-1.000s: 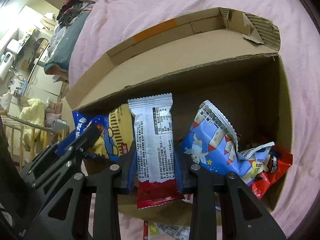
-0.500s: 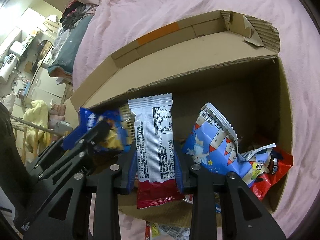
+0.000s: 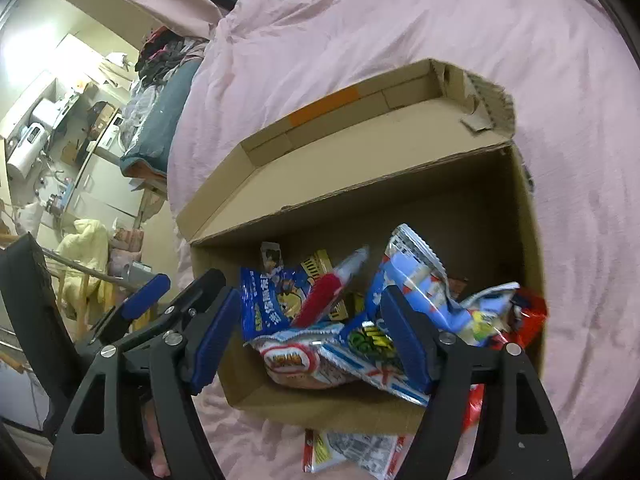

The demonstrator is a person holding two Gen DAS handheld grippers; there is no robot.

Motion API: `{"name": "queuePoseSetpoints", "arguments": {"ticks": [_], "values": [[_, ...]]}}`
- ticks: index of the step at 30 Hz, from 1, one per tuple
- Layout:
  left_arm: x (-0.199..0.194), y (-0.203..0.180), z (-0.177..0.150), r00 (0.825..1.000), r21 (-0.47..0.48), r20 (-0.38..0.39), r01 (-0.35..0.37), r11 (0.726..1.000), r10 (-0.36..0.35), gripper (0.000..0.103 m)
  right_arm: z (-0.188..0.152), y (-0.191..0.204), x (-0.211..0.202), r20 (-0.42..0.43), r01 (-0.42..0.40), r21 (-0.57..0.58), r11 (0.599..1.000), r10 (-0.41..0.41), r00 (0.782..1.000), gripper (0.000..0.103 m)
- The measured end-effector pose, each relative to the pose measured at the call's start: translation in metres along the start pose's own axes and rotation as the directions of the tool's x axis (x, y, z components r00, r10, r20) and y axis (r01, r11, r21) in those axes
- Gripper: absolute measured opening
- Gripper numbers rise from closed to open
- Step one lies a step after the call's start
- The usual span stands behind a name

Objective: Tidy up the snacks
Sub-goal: 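Carry both snacks into the box and open both tools to release them, then withdraw both tools from the box back over the bedsheet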

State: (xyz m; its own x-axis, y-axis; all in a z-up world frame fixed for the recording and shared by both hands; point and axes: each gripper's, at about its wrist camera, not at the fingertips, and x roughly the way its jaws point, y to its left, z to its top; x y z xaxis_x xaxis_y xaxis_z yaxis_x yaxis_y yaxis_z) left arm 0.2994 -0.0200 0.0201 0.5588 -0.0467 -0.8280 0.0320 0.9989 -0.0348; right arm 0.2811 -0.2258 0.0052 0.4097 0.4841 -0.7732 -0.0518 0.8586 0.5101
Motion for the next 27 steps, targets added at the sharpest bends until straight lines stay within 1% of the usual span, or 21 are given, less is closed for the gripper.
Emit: {"name": "queuePoseSetpoints", "arguments": {"ticks": [5, 7, 8, 9, 11, 12, 13, 15, 18, 22, 24, 27], "values": [[-0.019, 0.002, -0.01, 1.0, -0.002, 0.011, 0.021, 1.0, -0.021, 0.085, -0.013, 0.001, -0.018, 0.013, 0.013, -0.001, 1.0, -0.013, 1.0, 0.079], [-0.027, 0.004, -0.016, 0.999, -0.009, 0.012, 0.036, 0.999, -0.035, 0.085, -0.021, 0.003, -0.025, 0.016, 0.03, -0.02, 0.999, -0.029, 0.999, 0.083], [-0.031, 0.006, -0.019, 0.999, -0.01, 0.013, 0.042, 0.999, -0.042, 0.085, -0.025, 0.003, -0.029, 0.019, 0.035, -0.027, 0.999, -0.035, 0.999, 0.088], [-0.037, 0.007, -0.024, 0.998, -0.008, 0.018, 0.056, 0.998, -0.056, 0.086, -0.032, 0.003, -0.034, 0.024, 0.044, -0.035, 0.998, -0.043, 0.999, 0.089], [-0.046, 0.009, -0.031, 0.997, -0.003, 0.023, 0.07, 0.998, -0.07, 0.09, -0.043, 0.001, -0.042, 0.026, 0.047, -0.036, 0.998, -0.047, 0.999, 0.09], [-0.052, 0.011, -0.037, 0.996, 0.001, 0.031, 0.079, 0.997, -0.079, 0.095, -0.049, -0.001, -0.046, 0.026, 0.045, -0.033, 0.998, -0.044, 0.999, 0.09], [-0.058, 0.013, -0.043, 0.995, 0.003, 0.039, 0.087, 0.996, -0.087, 0.098, -0.057, -0.002, -0.05, 0.024, 0.043, -0.029, 0.999, -0.042, 0.999, 0.09], [-0.065, 0.017, -0.053, 0.995, 0.001, 0.042, 0.094, 0.996, -0.094, 0.099, -0.068, -0.005, -0.055, 0.025, 0.043, -0.026, 0.999, -0.043, 0.999, 0.09], [-0.072, 0.022, -0.068, 0.993, -0.02, 0.013, 0.12, 0.993, -0.12, 0.099, -0.083, -0.009, -0.063, 0.025, 0.046, -0.022, 0.999, -0.045, 0.999, 0.09], [-0.083, 0.023, -0.086, 0.994, -0.02, 0.007, 0.114, 0.993, -0.114, 0.099, -0.1, -0.018, -0.071, 0.021, 0.054, -0.03, 0.998, -0.054, 0.998, 0.09], [-0.086, 0.023, -0.096, 0.992, -0.027, -0.009, 0.123, 0.992, -0.123, 0.099, -0.107, -0.019, -0.074, 0.023, 0.053, -0.032, 0.998, -0.053, 0.998, 0.09], [-0.087, 0.018, -0.115, 0.989, 0.01, -0.057, 0.139, 0.99, -0.138, 0.099, -0.121, -0.026, -0.073, 0.008, 0.041, -0.038, 0.998, -0.04, 0.999, 0.09]]}}
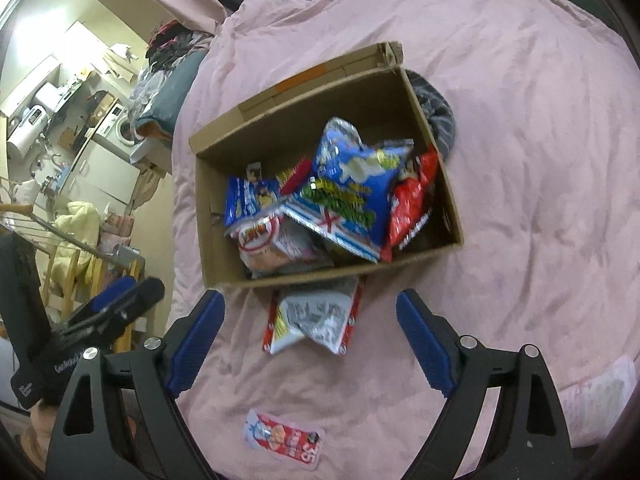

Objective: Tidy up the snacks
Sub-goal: 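Withdraw both tools from the box back over the bedsheet, then lower the left tool onto the pink stick-snack packet and grasp it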

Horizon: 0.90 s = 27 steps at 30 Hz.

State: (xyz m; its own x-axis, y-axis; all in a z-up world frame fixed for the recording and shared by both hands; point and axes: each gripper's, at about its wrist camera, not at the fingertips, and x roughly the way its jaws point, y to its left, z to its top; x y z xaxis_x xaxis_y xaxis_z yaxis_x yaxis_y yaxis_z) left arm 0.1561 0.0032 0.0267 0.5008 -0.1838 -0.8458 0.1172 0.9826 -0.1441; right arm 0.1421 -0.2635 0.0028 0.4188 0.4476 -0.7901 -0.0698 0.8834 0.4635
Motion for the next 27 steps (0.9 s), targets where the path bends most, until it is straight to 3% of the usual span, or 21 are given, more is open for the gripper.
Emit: {"name": "queuePoseSetpoints", "arguments": {"ticks": [5, 10, 14, 20, 24, 27], "values": [[0.009, -0.007, -0.031, 0.994, 0.134, -0.107, 0.053, 0.99, -0.039, 0.099, -0.022, -0.013, 0.009, -0.031, -0.011, -0.015, 1.0, 0.011, 0.999, 0.09], [0.021, -0.01, -0.064, 0.975, 0.227, -0.218, 0.083, 0.97, -0.033, 0.099, -0.036, -0.029, 0.021, -0.059, -0.045, 0.037, 0.998, 0.047, 0.997, 0.09], [0.039, -0.022, -0.096, 0.943, 0.314, -0.333, 0.098, 0.944, 0.013, 0.099, -0.041, -0.038, 0.024, -0.065, -0.067, 0.071, 0.995, 0.072, 0.995, 0.09], [0.065, -0.006, -0.133, 0.899, 0.102, -0.437, 0.014, 0.995, 0.033, 0.099, -0.049, -0.045, 0.026, -0.079, -0.097, 0.109, 0.989, 0.106, 0.991, 0.09], [0.086, -0.002, -0.152, 0.862, -0.025, -0.508, -0.02, 0.999, 0.004, 0.099, -0.05, -0.042, 0.022, -0.068, -0.111, 0.098, 0.989, 0.118, 0.991, 0.09], [0.097, -0.006, -0.156, 0.85, -0.066, -0.526, -0.052, 0.996, 0.01, 0.1, -0.05, -0.042, 0.02, -0.064, -0.131, 0.106, 0.986, 0.138, 0.988, 0.09]]}}
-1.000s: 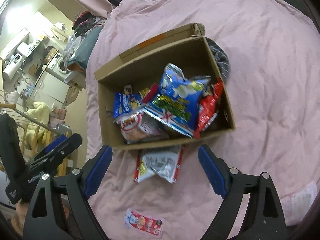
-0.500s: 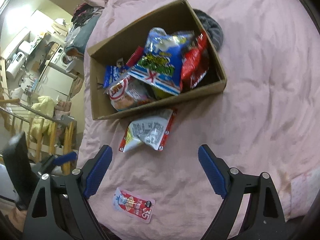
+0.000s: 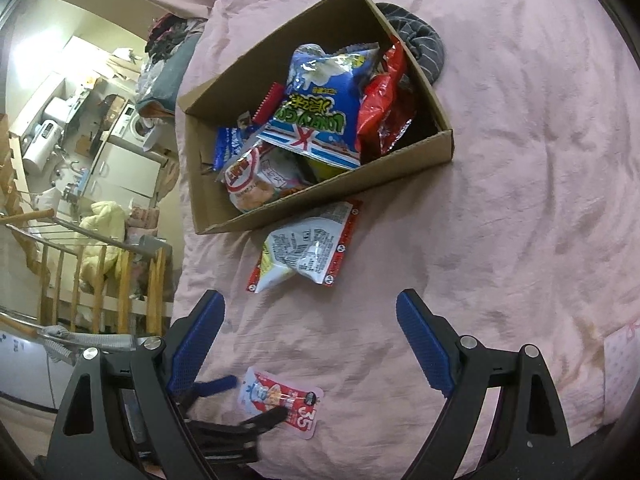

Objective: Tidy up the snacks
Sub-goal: 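Lower the left tool onto the pink stick-snack packet and grasp it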

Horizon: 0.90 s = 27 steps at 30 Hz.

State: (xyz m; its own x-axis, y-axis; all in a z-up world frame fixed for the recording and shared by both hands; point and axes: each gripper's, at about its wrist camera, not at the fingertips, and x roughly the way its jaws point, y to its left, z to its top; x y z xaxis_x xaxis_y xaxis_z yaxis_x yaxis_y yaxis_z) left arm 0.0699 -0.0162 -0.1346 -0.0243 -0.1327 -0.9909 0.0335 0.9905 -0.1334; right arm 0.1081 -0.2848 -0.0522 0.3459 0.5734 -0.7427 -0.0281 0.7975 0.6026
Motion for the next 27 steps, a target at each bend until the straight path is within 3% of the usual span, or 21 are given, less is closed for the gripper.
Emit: {"name": "queuePoseSetpoints", "arguments": {"ticks": [7, 9, 12, 20, 27], "values": [[0.007, -0.021, 0.01, 0.999, -0.005, -0.03, -0.027, 1.0, 0.027, 0.103, 0.0, 0.0, -0.005, 0.008, -0.013, 0.01, 1.0, 0.013, 1.0, 0.09], [0.011, -0.032, 0.011, 0.996, 0.022, -0.052, -0.074, 0.997, 0.075, 0.103, 0.002, 0.0, -0.007, 0.013, -0.018, 0.01, 1.0, 0.018, 1.0, 0.09], [0.015, -0.044, 0.013, 0.991, 0.047, -0.037, -0.123, 0.991, 0.125, 0.103, 0.002, 0.001, -0.007, 0.014, -0.021, 0.012, 1.0, 0.021, 1.0, 0.09], [0.02, -0.07, 0.011, 0.988, 0.064, -0.049, -0.142, 0.988, 0.146, 0.103, 0.001, 0.007, -0.004, 0.001, -0.036, 0.011, 0.999, 0.036, 0.999, 0.09], [0.044, -0.096, 0.003, 0.974, 0.055, -0.022, -0.225, 0.973, 0.226, 0.103, 0.004, 0.0, -0.002, 0.003, -0.035, 0.045, 0.998, 0.035, 0.999, 0.09]]}}
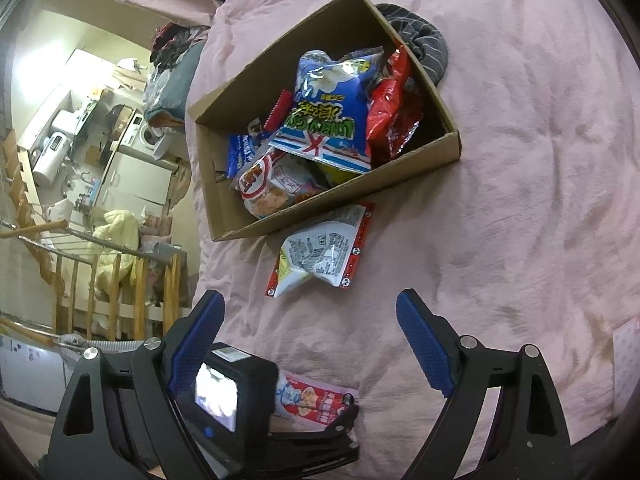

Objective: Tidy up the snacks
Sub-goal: 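Lower the left tool onto the pink stick-snack packet and grasp it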

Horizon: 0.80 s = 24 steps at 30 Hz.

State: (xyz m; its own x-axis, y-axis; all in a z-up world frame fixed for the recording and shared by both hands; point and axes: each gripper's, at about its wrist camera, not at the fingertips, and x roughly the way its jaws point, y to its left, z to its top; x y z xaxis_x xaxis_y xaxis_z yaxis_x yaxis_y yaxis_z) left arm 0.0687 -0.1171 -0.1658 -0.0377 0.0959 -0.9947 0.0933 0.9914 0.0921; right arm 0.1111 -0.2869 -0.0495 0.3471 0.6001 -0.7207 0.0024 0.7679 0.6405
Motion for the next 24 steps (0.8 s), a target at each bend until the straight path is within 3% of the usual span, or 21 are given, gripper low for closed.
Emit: {"name": "queuePoseSetpoints", "arguments": {"ticks": [5, 8, 9, 13, 18, 24], "values": [[-0.001, -0.032, -0.011, 0.993, -0.022, 0.063, -0.098, 0.995, 0.1, 0.103, 0.0, -0.007, 0.002, -0.005, 0.015, 0.029, 0.999, -0.015, 1.0, 0.09], [-0.006, -0.056, -0.023, 0.97, 0.026, 0.159, -0.191, 0.981, 0.185, 0.103, 0.0, -0.007, 0.001, -0.004, 0.023, 0.024, 0.999, -0.023, 1.0, 0.09], [-0.005, -0.059, -0.024, 0.968, 0.031, 0.169, -0.193, 0.981, 0.185, 0.103, -0.001, -0.008, 0.001, -0.005, 0.025, 0.024, 0.999, -0.025, 1.0, 0.09], [0.003, -0.045, -0.016, 0.994, -0.01, 0.108, -0.022, 1.0, 0.023, 0.103, -0.001, -0.011, 0.0, 0.0, 0.031, 0.034, 0.999, -0.031, 1.0, 0.09], [-0.004, -0.042, -0.024, 0.99, 0.037, 0.133, 0.04, 0.999, -0.044, 0.102, -0.001, -0.017, -0.003, 0.003, 0.039, 0.053, 0.998, -0.039, 0.999, 0.09], [-0.014, -0.037, -0.028, 0.988, 0.086, 0.13, 0.07, 0.994, -0.08, 0.083, -0.001, -0.021, -0.004, 0.007, 0.04, 0.065, 0.997, -0.041, 0.999, 0.09]]}}
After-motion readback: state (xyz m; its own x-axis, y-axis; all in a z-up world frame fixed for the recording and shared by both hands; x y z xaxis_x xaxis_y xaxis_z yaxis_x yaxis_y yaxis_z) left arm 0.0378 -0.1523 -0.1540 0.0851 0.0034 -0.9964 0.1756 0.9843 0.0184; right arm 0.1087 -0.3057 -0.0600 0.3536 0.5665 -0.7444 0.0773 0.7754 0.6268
